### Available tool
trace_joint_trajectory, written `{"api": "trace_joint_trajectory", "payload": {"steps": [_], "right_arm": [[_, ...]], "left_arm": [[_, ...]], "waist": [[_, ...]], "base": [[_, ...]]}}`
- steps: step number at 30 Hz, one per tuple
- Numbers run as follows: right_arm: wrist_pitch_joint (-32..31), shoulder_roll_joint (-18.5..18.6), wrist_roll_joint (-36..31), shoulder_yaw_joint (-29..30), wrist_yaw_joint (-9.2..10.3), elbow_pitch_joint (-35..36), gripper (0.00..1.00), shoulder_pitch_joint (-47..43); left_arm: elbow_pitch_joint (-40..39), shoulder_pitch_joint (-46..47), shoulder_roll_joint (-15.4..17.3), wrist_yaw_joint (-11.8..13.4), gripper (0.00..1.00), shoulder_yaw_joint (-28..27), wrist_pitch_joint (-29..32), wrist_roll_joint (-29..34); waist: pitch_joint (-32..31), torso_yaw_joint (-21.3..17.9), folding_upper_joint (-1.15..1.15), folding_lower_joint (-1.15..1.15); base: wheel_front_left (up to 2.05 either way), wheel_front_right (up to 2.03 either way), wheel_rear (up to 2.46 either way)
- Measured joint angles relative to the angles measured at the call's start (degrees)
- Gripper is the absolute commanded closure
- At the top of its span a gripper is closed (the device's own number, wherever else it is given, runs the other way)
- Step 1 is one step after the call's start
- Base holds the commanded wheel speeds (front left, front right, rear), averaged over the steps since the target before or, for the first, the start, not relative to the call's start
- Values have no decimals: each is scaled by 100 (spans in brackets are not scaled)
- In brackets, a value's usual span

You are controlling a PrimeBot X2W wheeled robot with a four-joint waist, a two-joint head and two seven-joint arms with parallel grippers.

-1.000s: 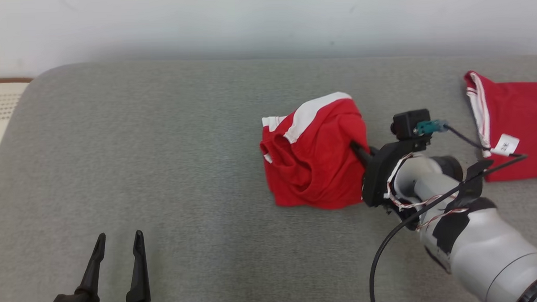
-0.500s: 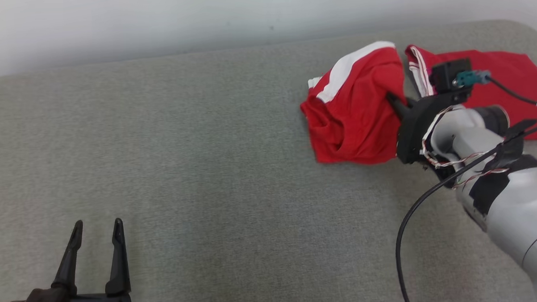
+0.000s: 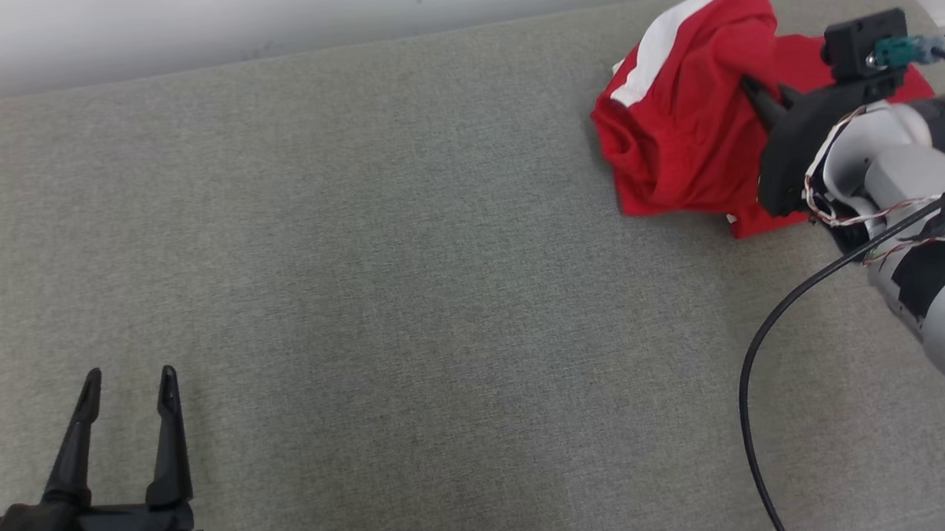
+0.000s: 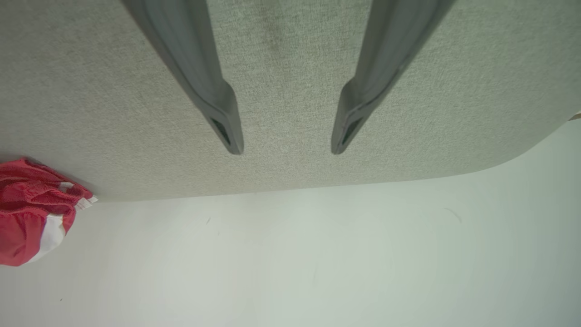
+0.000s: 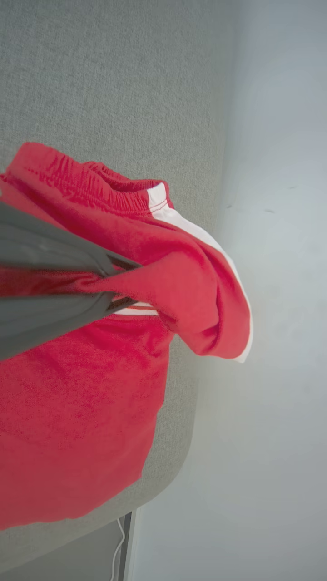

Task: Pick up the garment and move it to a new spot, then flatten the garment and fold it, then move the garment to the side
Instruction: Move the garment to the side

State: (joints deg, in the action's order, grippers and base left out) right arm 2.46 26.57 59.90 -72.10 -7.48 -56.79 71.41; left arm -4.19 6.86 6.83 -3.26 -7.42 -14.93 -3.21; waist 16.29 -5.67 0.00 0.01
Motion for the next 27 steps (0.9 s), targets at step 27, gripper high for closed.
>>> {"api": "trace_joint_trajectory", "payload": {"steps": [27], "right_arm": [[-527,958,11,-1,-1,42,100,556]], "left_arm": [[-372,-7,289,33,0,-213,0,33]], "waist": [[517,-406,0,0]], "base": [[0,0,0]]}}
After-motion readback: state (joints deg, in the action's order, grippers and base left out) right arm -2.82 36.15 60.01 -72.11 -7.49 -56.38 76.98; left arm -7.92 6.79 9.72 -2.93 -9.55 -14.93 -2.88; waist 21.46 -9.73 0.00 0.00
